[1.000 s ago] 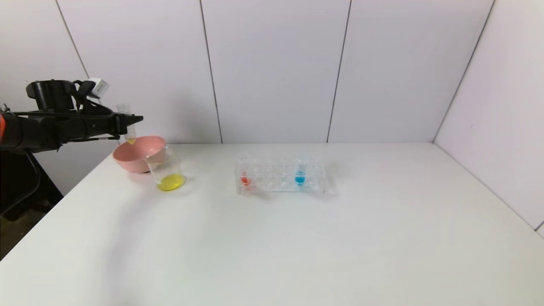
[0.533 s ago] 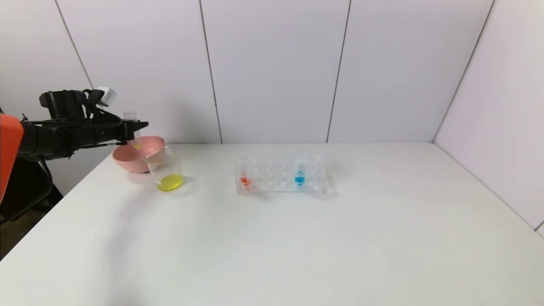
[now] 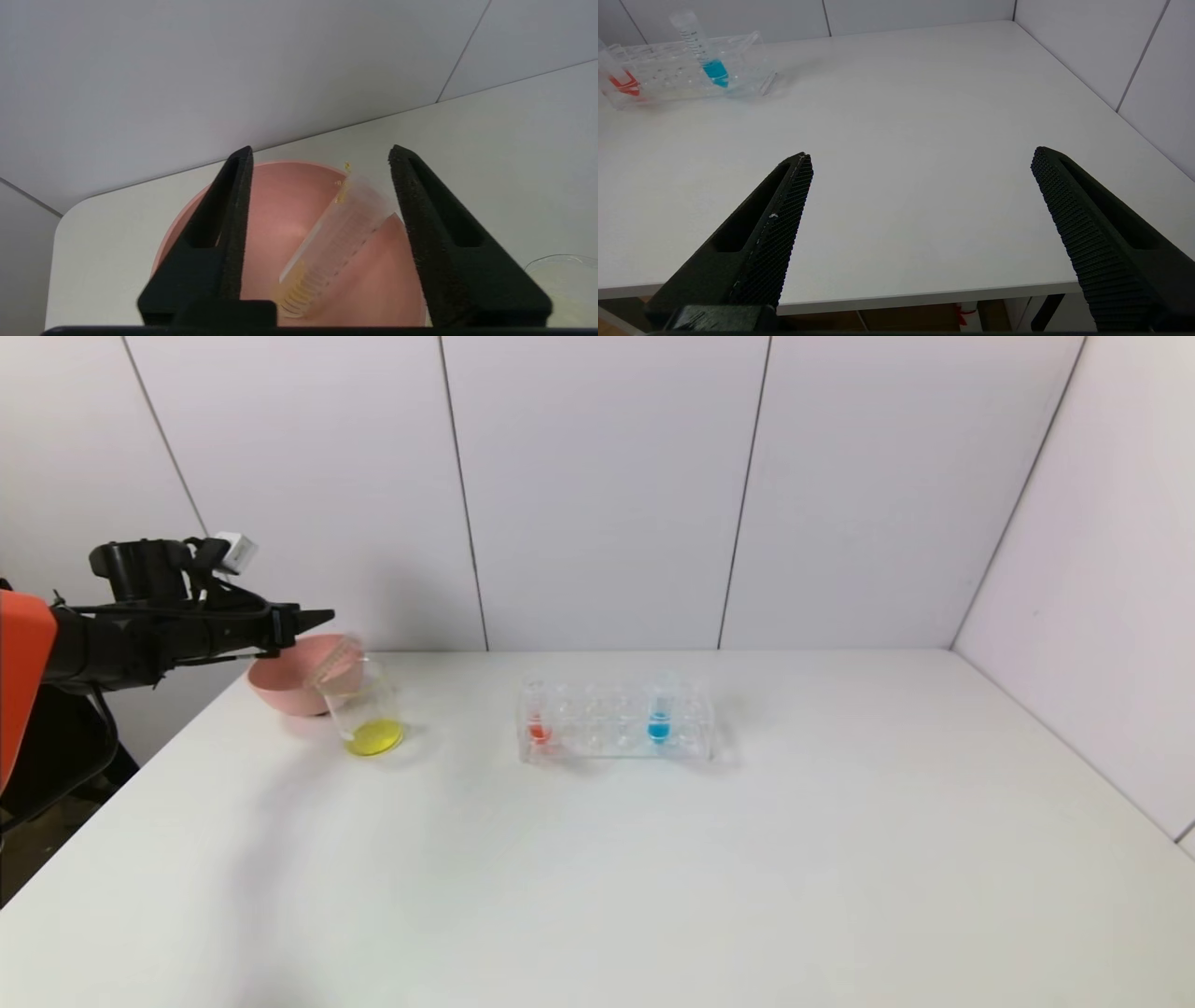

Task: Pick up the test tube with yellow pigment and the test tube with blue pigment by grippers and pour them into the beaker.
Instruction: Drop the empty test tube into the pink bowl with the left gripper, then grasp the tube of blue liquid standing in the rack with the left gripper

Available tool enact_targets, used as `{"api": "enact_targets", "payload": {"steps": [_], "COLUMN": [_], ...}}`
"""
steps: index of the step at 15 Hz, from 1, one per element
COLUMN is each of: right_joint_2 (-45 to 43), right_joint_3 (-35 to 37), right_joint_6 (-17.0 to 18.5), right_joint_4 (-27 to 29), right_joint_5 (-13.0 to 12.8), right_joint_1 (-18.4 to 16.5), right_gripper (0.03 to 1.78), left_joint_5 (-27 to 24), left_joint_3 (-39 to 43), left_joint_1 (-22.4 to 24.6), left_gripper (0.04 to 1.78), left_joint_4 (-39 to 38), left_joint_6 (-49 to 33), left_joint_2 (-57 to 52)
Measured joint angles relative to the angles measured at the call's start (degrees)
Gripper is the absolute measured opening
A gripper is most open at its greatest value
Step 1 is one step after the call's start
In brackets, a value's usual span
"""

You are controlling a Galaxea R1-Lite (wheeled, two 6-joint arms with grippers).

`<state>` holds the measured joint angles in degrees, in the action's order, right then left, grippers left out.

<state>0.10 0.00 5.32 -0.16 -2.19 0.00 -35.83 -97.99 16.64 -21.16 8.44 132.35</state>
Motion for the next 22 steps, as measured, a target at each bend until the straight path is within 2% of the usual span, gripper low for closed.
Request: {"api": "enact_targets", "payload": {"steps": [3,6,10,14,19,22], "right_joint_2": [0.0,0.0,0.0,0.0,0.0,0.0], "right_joint_3": [0.0,0.0,0.0,0.0,0.0,0.0], "right_joint_6": [0.0,0.0,0.0,0.0,0.0,0.0], "right_joint_4": [0.0,0.0,0.0,0.0,0.0,0.0], "right_joint_5": [0.0,0.0,0.0,0.0,0.0,0.0], "right_joint_1": [0.0,0.0,0.0,0.0,0.0,0.0], "right_gripper": [1.71,1.71,1.71,1.71,1.71,1.71], "left_joint_5": [0.0,0.0,0.4,3.0,8.9,14.4], "left_joint_3": [0.7,2.2,8.0,17.6,30.7,40.3], "left_joint_1": [-0.1,-0.4,-0.9,-1.4,-2.6,-4.7], "left_gripper": [1.52,1.75,1.78,1.78,1.78,1.78], "left_joint_4": [0.0,-0.8,-3.7,-5.8,-4.9,-4.6], "left_joint_6": [0.7,0.7,0.3,0.0,-0.8,-0.7], "left_joint_2": [-0.1,-0.9,-6.2,-16.9,-35.5,-46.7]}}
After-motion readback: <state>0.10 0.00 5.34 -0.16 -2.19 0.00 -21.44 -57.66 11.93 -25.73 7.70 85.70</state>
